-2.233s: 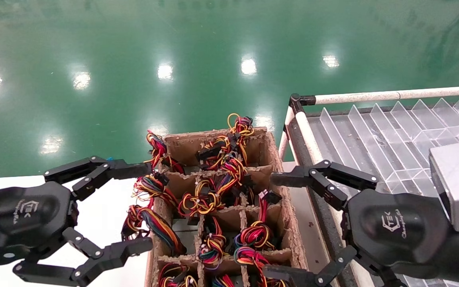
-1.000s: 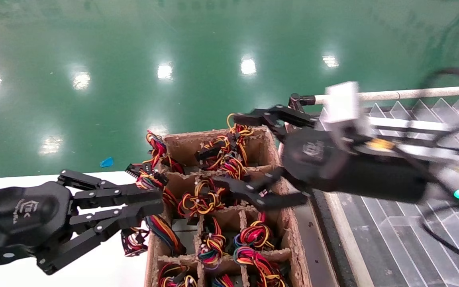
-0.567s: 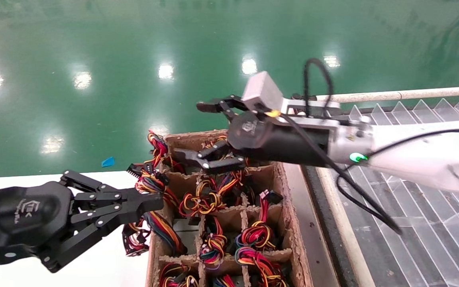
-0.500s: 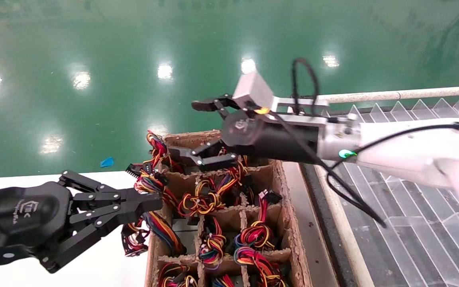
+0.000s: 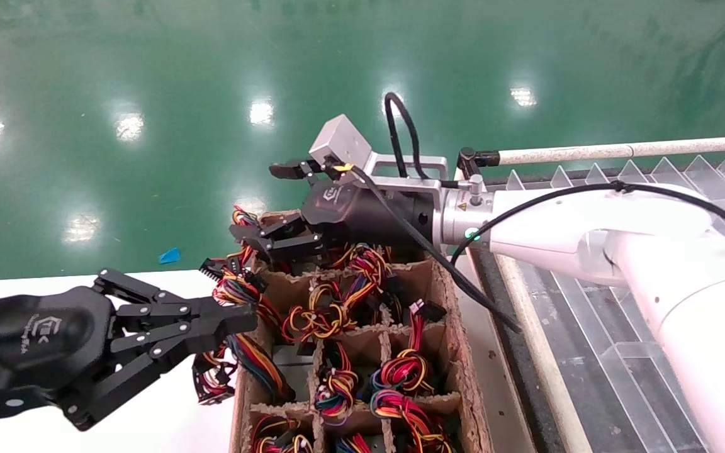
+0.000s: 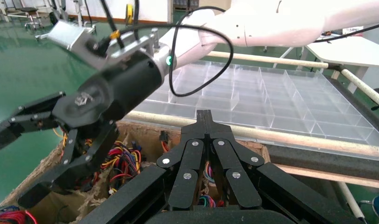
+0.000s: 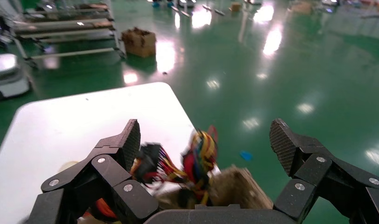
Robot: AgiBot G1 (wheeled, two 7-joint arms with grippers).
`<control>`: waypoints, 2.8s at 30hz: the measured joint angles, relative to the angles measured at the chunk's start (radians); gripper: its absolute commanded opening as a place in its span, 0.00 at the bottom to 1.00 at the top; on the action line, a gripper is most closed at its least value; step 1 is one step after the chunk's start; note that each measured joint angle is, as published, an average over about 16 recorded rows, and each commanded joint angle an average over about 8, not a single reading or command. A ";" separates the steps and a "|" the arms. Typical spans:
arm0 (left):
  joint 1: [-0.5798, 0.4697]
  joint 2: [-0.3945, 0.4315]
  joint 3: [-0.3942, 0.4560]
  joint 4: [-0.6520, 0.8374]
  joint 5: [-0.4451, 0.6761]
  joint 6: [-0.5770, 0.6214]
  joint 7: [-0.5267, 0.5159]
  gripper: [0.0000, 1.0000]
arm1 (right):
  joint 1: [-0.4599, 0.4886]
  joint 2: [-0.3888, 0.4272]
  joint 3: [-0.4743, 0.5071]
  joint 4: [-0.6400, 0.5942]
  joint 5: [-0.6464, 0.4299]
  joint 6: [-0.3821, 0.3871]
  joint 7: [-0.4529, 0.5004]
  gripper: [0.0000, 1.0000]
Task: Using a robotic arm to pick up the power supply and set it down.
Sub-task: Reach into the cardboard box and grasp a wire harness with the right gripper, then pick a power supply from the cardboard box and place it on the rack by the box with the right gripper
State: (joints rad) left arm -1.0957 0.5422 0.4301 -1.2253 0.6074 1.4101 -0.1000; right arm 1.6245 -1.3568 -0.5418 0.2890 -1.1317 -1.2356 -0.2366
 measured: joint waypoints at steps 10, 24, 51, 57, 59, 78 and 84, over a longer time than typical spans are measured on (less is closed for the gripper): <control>0.000 0.000 0.000 0.000 0.000 0.000 0.000 0.00 | -0.035 -0.015 -0.115 0.067 0.059 0.156 0.049 0.00; 0.000 0.000 0.000 0.000 0.000 0.000 0.000 0.00 | -0.064 -0.010 -0.299 0.169 0.177 0.301 0.131 0.00; 0.000 0.000 0.000 0.000 0.000 0.000 0.000 0.00 | -0.004 0.013 -0.422 0.058 0.310 0.149 0.090 0.00; 0.000 0.000 0.000 0.000 0.000 0.000 0.000 0.00 | 0.037 0.020 -0.428 0.023 0.316 0.063 0.040 0.00; 0.000 0.000 0.000 0.000 0.000 0.000 0.000 0.00 | 0.055 0.023 -0.429 0.012 0.318 0.036 0.020 0.00; 0.000 0.000 0.000 0.000 0.000 0.000 0.000 0.00 | 0.322 0.084 -0.423 -0.025 0.291 -0.095 -0.174 0.00; 0.000 0.000 0.000 0.000 0.000 0.000 0.000 0.00 | 0.422 0.108 -0.423 -0.012 0.268 -0.093 -0.240 0.00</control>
State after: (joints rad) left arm -1.0957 0.5421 0.4301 -1.2253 0.6074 1.4100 -0.1000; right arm 2.0464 -1.2483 -0.9645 0.2771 -0.8636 -1.3287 -0.4766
